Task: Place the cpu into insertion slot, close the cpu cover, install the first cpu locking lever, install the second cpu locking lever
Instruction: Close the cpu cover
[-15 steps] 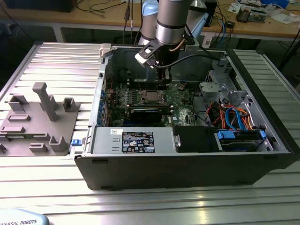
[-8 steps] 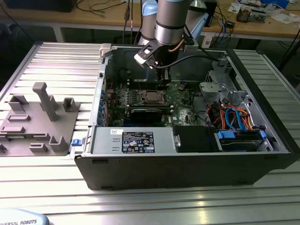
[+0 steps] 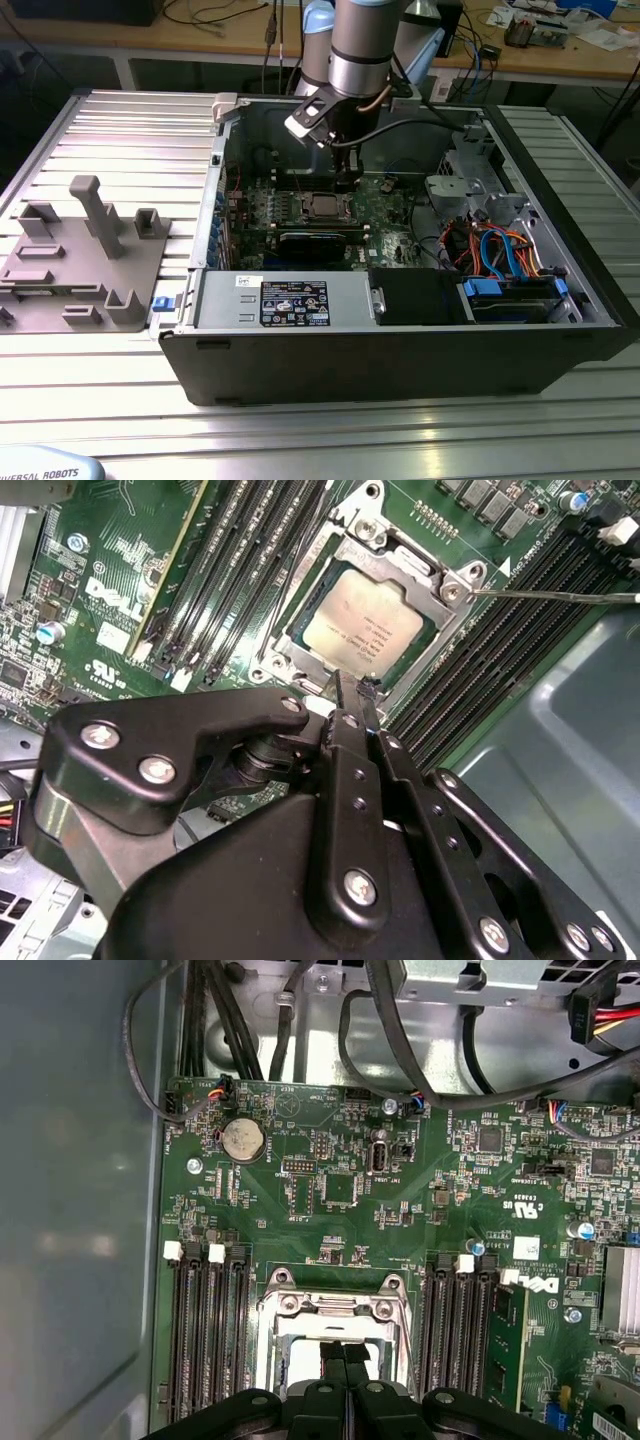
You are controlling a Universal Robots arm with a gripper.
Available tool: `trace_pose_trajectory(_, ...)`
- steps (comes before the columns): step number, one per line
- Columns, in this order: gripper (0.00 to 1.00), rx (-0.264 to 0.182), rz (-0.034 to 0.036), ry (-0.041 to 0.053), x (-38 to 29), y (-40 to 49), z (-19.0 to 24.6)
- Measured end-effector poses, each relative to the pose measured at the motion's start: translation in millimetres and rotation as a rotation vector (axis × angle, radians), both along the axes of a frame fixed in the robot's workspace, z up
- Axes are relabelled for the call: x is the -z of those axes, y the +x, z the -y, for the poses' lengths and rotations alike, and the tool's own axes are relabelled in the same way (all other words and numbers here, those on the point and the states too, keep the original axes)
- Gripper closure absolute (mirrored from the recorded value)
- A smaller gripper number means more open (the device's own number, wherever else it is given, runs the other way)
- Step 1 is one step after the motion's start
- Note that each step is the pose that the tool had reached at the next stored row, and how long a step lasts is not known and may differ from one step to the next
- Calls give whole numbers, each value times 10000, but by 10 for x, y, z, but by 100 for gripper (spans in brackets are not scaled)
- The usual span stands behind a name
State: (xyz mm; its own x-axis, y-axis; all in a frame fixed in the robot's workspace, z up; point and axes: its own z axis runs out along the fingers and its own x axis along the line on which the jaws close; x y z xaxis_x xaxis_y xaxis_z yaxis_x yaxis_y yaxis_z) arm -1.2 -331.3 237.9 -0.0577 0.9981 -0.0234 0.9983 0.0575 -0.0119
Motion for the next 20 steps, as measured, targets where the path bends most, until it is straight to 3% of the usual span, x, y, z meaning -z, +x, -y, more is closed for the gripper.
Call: trace_pose_trajectory(20, 89, -1, 0, 0, 42, -45, 0)
